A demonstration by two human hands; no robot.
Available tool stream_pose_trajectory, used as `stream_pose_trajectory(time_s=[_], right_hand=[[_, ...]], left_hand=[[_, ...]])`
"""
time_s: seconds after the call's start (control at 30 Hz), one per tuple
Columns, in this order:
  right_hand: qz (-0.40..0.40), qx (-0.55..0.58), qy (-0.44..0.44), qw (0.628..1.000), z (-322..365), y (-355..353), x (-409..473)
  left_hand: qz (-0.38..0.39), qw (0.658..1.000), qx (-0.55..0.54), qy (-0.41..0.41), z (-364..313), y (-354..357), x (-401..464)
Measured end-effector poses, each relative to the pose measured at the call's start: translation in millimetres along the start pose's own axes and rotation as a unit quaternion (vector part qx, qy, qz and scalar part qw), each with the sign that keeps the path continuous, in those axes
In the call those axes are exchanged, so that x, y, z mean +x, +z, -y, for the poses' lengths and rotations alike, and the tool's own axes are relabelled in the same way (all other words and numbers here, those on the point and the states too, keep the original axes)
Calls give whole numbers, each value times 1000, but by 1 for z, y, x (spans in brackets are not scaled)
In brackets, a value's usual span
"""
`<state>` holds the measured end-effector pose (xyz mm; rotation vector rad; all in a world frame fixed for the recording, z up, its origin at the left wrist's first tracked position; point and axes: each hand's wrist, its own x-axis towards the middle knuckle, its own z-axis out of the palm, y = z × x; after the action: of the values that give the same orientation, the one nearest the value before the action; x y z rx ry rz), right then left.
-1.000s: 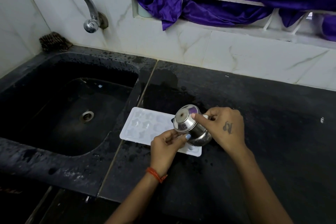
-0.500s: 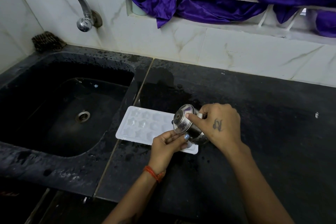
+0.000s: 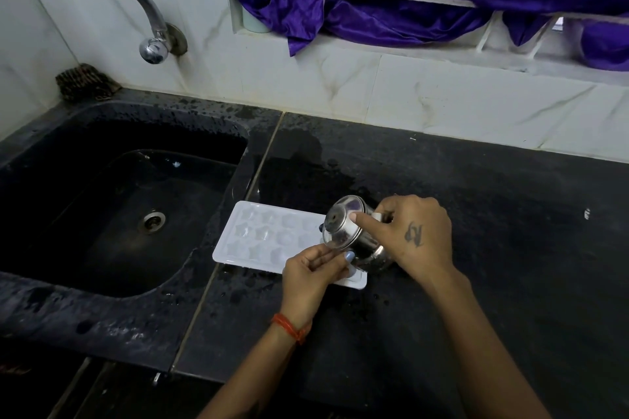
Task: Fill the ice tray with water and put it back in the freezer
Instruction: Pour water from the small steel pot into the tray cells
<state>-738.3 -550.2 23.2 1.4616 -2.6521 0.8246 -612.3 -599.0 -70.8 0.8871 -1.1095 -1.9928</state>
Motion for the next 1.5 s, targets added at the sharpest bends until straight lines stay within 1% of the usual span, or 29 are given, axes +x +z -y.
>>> stream_pose_trajectory(time_s=[0.17, 0.23, 0.3, 0.4, 0.6, 0.97, 1.17, 1.27, 1.5], right_hand=[[-22, 100, 59, 993, -13, 0, -2], [-30, 121, 68, 990, -17, -1, -4], [-32, 108, 69, 991, -20, -3, -6], [-25, 66, 68, 995, -21, -6, -8], [-8, -11, 45, 999, -21, -12, -10], [-4, -52, 16, 999, -17, -12, -11], [-8, -46, 11, 999, -17, -11, -12], [-13, -25, 17, 999, -20, -11, -13], [-36, 57, 83, 994, -33, -14, -15]], left_hand=[[-19, 995, 80, 60, -1, 7, -1], [-19, 993, 95, 64, 0, 9, -1], [-12, 995, 90, 52, 1, 11, -1], [5, 998, 55, 22, 4, 16, -2], [37, 999, 16, -33, 12, 21, -4], [53, 997, -7, -54, 16, 21, -2], [50, 997, -6, -52, 14, 19, -2], [42, 998, 3, -46, 13, 20, -2], [15, 999, 45, -6, 15, 29, -5]])
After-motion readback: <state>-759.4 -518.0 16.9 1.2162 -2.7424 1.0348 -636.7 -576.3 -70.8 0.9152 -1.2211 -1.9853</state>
